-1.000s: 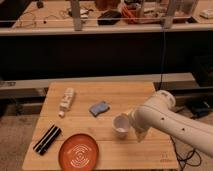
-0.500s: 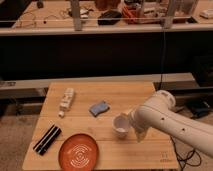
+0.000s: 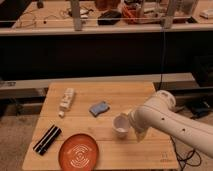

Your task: Pick up the ceramic cup

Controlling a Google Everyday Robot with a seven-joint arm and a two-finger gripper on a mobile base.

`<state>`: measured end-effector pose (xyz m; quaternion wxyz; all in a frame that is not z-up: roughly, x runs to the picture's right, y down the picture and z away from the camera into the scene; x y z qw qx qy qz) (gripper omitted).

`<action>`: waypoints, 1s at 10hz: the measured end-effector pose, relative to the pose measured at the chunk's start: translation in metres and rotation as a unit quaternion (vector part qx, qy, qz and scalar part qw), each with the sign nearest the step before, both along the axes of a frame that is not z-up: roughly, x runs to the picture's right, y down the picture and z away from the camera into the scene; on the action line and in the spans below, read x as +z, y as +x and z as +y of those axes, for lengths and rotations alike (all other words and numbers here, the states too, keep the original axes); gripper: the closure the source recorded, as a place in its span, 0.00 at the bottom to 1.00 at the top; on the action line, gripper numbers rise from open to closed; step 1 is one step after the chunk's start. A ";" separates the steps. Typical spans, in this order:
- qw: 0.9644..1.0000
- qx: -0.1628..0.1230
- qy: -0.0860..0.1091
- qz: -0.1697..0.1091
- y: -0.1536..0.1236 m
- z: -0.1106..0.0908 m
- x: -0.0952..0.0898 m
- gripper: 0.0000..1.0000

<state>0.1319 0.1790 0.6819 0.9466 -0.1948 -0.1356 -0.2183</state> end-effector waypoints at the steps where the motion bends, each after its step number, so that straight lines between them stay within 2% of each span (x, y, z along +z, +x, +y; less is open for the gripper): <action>1: 1.000 -0.001 0.001 -0.001 -0.001 0.000 0.000 0.20; 10: 1.000 0.001 0.003 -0.006 -0.001 -0.003 0.001 0.20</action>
